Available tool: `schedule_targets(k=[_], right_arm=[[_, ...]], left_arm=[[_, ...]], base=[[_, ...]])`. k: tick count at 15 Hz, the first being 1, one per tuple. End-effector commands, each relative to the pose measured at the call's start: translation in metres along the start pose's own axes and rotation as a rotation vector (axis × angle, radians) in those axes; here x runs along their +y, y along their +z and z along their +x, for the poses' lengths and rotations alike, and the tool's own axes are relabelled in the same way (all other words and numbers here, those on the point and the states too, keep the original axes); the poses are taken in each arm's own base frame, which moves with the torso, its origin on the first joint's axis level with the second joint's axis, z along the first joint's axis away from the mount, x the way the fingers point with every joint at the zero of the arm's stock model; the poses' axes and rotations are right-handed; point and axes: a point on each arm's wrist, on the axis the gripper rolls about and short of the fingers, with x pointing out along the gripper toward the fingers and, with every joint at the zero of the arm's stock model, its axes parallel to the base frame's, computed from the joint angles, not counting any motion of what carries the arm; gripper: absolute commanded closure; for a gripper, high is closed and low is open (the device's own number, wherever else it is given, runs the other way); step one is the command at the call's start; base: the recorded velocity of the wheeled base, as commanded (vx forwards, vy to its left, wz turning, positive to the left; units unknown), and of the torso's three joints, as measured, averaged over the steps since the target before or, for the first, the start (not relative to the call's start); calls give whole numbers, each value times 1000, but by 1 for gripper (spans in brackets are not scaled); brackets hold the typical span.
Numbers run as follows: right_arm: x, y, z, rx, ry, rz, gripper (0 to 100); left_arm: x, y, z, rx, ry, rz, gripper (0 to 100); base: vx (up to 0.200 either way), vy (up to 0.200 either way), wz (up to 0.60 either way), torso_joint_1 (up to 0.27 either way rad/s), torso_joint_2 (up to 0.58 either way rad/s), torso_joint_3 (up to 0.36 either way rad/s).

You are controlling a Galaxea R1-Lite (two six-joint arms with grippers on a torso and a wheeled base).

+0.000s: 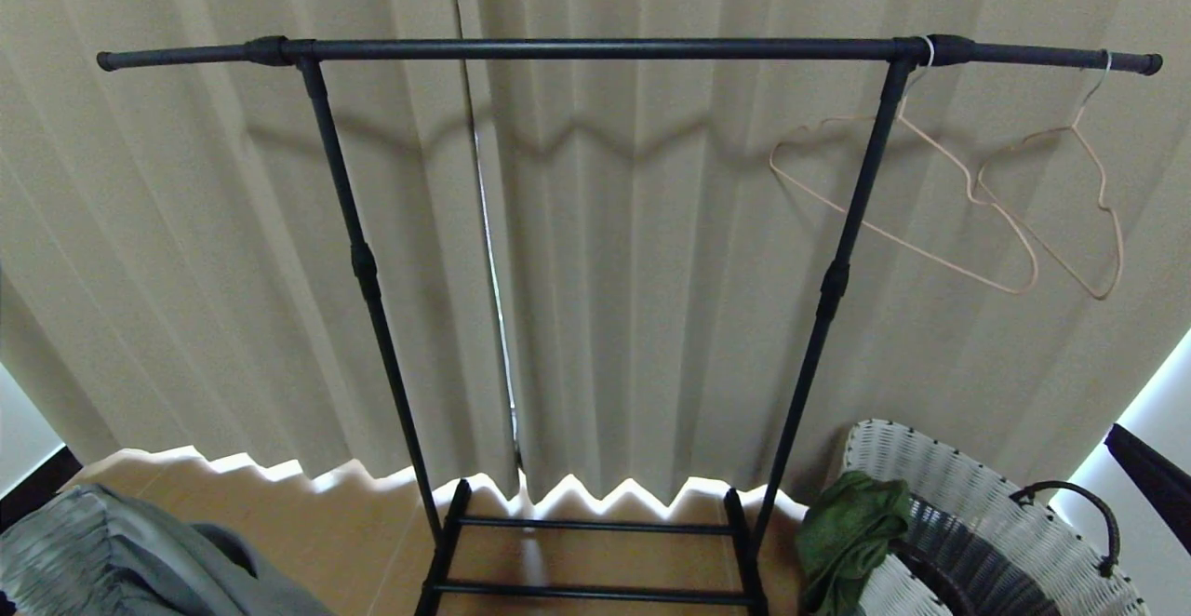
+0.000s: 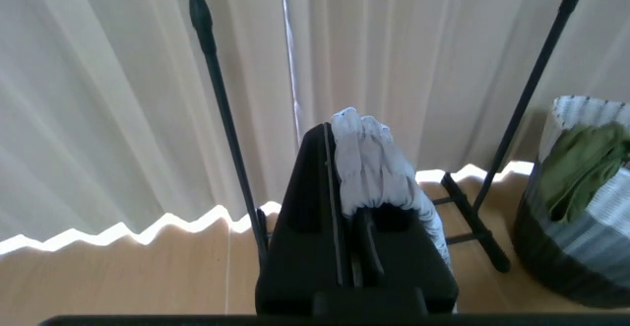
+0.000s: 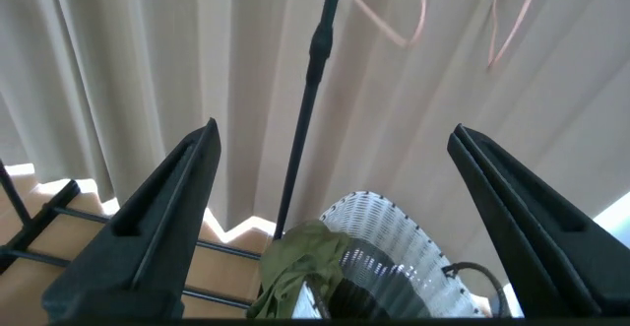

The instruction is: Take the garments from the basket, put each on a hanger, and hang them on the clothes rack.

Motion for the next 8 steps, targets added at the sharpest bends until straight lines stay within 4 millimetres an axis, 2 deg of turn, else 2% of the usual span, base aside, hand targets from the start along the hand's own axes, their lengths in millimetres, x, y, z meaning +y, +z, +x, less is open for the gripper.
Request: schedule_targets(k=[1, 8], right_arm=[[0, -1, 3, 14, 3, 0, 0], [1, -6, 1, 24, 13, -3, 0]], left_arm=[[0, 2, 1, -2, 0, 0, 100], [0, 1, -1, -10, -1, -8, 100]], base=[[0, 0, 0, 159, -456, -320], [0, 0, 0, 189, -493, -313]])
